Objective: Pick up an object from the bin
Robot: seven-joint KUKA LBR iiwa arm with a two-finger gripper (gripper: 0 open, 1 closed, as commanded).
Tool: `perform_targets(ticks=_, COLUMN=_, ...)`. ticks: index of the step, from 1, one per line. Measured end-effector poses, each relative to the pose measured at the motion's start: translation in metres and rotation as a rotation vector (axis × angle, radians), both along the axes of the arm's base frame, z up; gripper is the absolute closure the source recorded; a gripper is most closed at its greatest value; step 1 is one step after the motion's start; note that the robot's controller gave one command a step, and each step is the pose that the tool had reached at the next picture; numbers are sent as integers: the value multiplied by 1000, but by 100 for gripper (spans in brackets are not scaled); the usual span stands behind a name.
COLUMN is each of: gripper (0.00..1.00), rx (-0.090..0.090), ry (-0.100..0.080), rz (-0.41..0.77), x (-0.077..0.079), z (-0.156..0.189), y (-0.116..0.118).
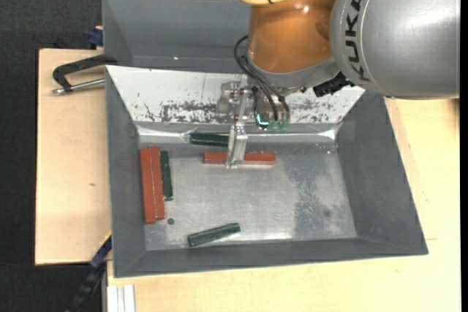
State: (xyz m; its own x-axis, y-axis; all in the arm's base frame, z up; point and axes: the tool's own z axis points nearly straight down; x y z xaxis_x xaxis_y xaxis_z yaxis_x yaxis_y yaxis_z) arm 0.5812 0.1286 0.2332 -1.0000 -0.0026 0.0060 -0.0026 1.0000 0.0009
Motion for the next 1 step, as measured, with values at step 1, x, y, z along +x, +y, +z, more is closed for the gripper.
perform_targets(ticks=1, gripper=0, rx=1, ry=-8, rz=-2, x=2, z=5, y=-1)
